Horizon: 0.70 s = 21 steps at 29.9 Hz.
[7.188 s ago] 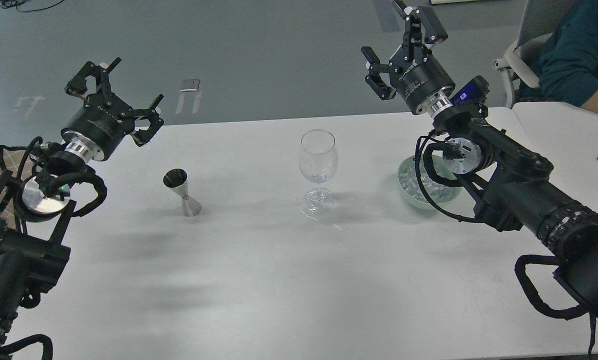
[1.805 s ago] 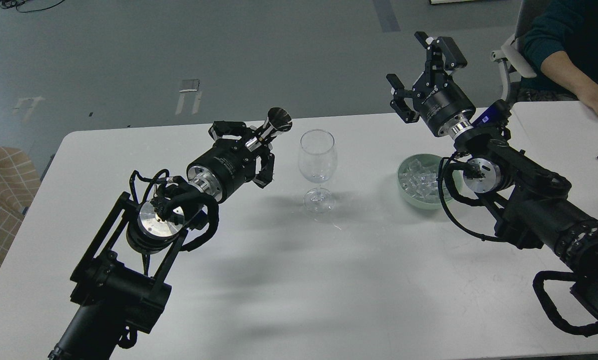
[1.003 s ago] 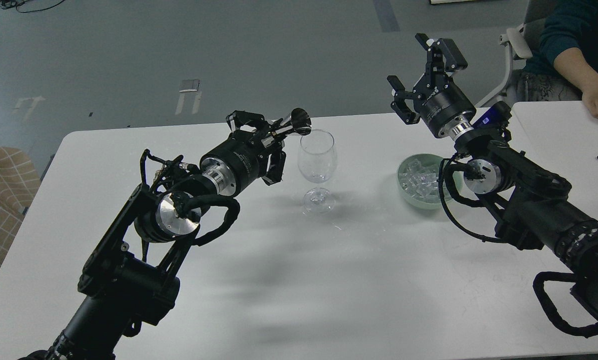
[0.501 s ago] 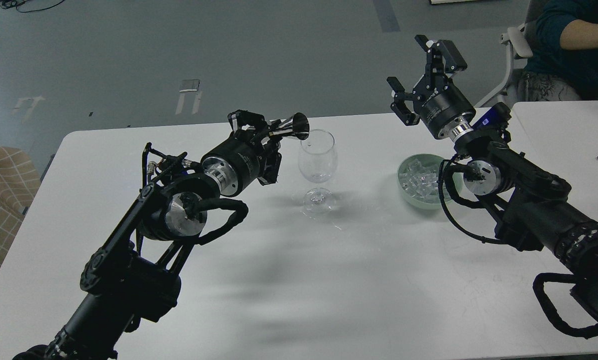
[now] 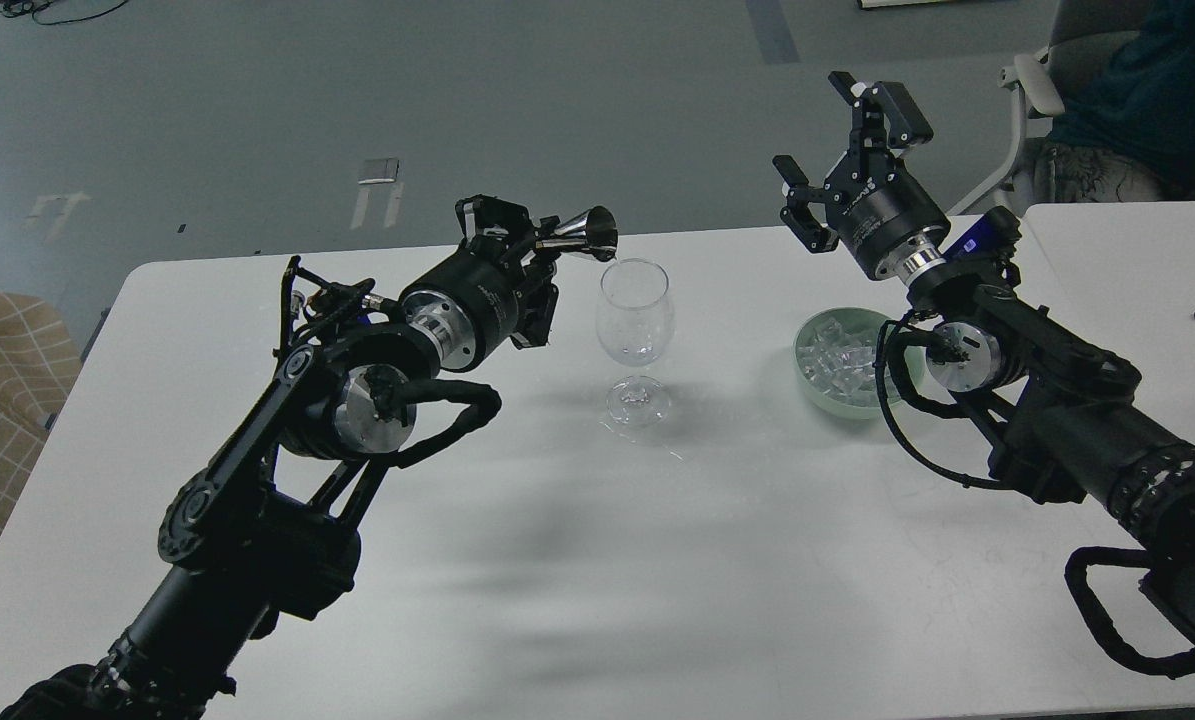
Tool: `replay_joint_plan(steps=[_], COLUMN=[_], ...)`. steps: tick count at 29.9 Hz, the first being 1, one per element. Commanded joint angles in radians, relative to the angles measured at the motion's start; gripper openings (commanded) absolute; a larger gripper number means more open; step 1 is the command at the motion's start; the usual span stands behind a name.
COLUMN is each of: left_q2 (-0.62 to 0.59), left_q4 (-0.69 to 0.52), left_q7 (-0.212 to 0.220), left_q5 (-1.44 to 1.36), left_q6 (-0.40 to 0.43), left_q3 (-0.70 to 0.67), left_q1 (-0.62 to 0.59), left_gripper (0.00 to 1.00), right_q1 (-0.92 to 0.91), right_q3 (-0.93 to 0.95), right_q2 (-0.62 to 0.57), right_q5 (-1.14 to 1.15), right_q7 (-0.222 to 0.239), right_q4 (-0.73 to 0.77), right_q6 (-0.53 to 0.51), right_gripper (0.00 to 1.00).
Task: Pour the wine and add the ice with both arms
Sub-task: 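Tilt the jigger with the left gripper to pour into the glass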
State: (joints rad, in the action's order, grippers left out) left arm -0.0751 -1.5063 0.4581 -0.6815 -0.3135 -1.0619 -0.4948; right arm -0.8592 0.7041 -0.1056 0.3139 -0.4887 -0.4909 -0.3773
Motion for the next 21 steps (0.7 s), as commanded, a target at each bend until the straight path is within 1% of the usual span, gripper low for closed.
replay_joint_plan(steps=[1, 4, 9, 16, 21], left_q2=[-0.002, -0.002, -0.003, -0.022, -0.035], left_q4=[0.0, 0.0, -0.002, -0.005, -0.046], left_q7=[0.002, 0.004, 0.022, 0.022, 0.031], left_q5=[-0.021, -0.062, -0.098, -0.127, -0.128], left_q6=[0.001, 0.001, 0.001, 0.004, 0.004], left_q3=[0.0, 0.0, 0.0, 0.002, 0.002], left_q1=[-0.005, -0.005, -0.011, -0.016, -0.016], left_gripper=[0.0, 0.0, 0.0, 0.0, 0.0], right_q1=[0.0, 0.0, 0.0, -0.001, 0.0], right_q3=[0.0, 0.0, 0.0, 0.002, 0.0], right_q2=[0.0, 0.0, 0.0, 0.0, 0.001], right_q5=[0.001, 0.001, 0.001, 0.001, 0.001], right_q7=[0.0, 0.0, 0.0, 0.0, 0.0], right_q4=[0.0, 0.0, 0.0, 0.0, 0.002], right_q6=[0.0, 0.0, 0.0, 0.0, 0.0], right_gripper=[1.0, 1.0, 1.0, 1.0, 1.0])
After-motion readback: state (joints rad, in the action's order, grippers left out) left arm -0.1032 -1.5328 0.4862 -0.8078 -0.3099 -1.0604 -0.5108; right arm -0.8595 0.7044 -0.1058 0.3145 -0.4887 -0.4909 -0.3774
